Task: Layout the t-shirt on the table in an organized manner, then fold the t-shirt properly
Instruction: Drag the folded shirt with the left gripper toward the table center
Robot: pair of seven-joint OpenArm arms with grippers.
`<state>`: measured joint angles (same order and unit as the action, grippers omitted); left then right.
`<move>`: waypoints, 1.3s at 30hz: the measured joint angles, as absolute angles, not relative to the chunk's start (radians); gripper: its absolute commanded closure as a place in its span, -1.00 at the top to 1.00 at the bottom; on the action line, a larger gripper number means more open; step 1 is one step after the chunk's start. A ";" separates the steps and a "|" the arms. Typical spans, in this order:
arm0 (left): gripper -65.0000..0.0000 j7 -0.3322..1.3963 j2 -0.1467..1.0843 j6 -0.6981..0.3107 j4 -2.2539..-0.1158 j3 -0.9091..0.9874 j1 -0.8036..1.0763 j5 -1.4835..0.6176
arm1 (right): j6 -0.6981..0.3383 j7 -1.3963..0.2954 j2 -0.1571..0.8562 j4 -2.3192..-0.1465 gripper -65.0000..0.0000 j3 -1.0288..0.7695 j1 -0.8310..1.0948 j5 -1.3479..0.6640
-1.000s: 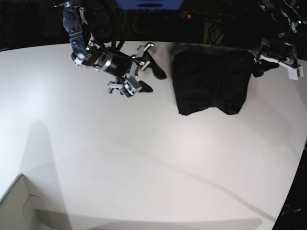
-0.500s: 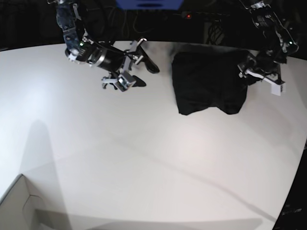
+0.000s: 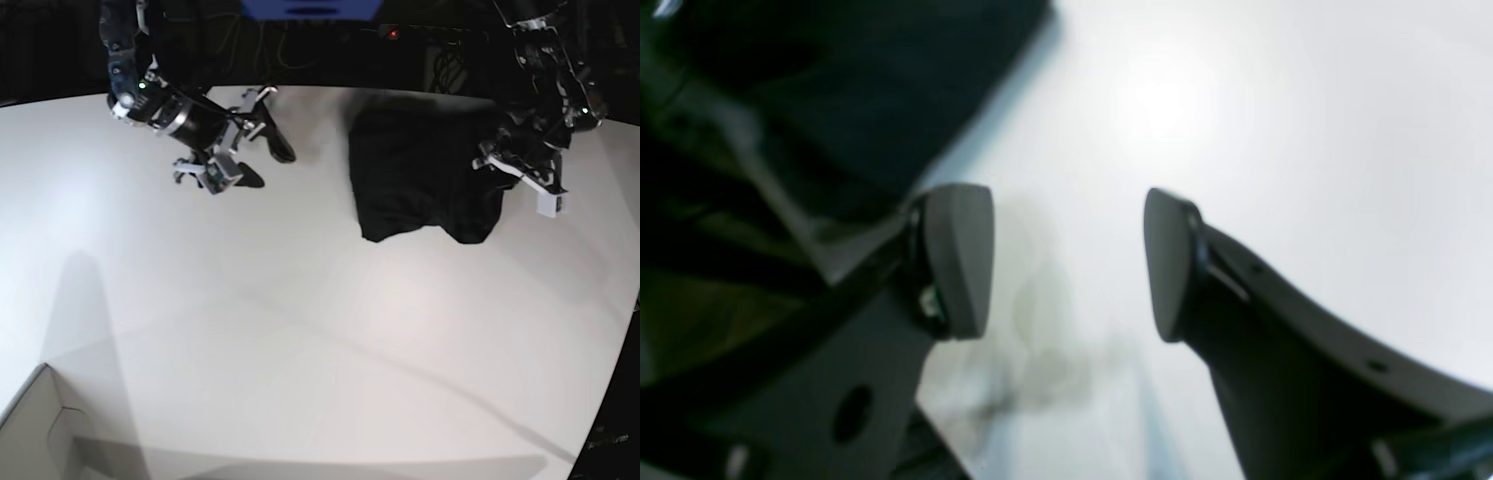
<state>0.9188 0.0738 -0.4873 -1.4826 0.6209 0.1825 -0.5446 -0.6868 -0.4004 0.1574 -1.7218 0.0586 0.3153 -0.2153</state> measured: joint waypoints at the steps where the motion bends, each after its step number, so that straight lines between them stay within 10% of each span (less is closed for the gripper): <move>1: -0.46 0.919 0.074 -0.487 -1.480 0.619 0.183 -0.539 | -0.688 -0.398 0.157 -1.724 0.10 0.031 0.319 -0.221; 10: -1.00 0.740 0.148 -0.636 -1.470 0.358 0.147 -0.361 | -0.691 -0.399 0.149 -1.721 0.10 -0.311 0.349 -0.219; 28: -0.99 0.444 0.197 -0.671 -1.402 -0.682 -0.312 0.372 | -0.691 -0.398 0.065 -1.721 0.10 -0.781 0.356 -0.218; 39: -0.99 0.416 0.099 -0.659 -1.266 -0.753 -0.331 0.538 | -0.691 -0.398 0.051 -1.724 0.10 -0.837 0.384 -0.218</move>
